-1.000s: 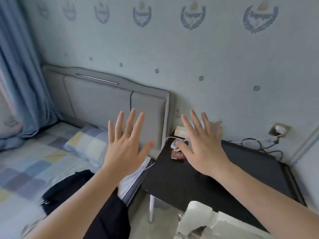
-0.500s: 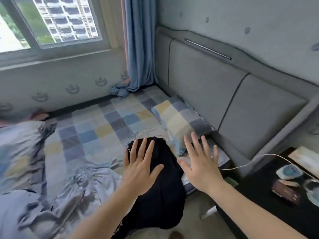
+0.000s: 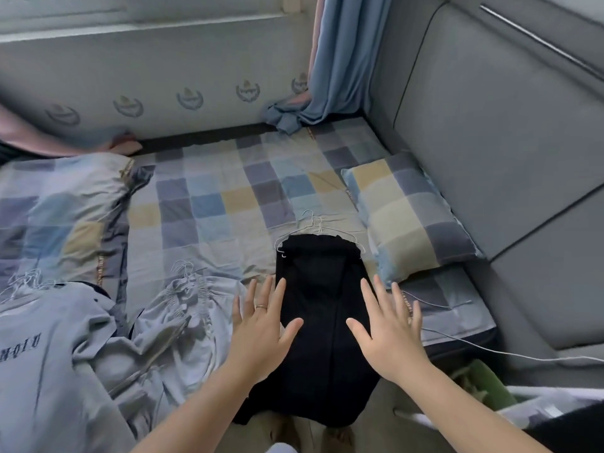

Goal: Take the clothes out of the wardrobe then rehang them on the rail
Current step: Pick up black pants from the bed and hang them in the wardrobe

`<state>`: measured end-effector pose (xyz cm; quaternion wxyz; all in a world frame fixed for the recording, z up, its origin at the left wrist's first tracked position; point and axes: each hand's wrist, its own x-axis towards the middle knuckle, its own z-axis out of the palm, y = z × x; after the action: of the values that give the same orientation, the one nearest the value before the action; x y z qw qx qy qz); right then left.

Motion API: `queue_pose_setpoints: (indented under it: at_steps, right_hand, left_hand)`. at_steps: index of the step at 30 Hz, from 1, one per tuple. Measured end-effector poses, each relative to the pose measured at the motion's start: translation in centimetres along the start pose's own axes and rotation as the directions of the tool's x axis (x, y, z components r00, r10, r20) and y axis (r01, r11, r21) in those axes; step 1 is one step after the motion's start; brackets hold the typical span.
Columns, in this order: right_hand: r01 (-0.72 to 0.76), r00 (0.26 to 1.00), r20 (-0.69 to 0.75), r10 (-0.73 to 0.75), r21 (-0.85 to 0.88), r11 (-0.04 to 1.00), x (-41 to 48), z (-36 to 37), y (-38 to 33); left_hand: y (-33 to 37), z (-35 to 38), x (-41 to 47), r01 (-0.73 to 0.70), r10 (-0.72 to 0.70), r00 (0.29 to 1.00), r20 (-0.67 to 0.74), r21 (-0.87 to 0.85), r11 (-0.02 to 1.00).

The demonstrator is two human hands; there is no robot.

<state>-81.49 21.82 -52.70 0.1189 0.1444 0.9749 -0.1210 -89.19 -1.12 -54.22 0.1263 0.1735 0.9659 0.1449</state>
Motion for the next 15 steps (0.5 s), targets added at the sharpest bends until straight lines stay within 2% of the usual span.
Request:
queue_pose_setpoints:
  at_steps: [7,15]
  right_hand:
    - [-0.09,0.991,0.09,0.095,-0.068,0.994,7.8,4.1,-0.6]
    - [-0.14,0.967,0.197,0.16,-0.114,0.984,18.6,11.5,3.5]
  left_hand:
    - [-4.8,3.4,7.7,0.052,-0.039,0.988,0.151,-0.083,0.995]
    - [-8.4,12.1,17.6,0.135,-0.108,0.957,0.271,-0.083,0.987]
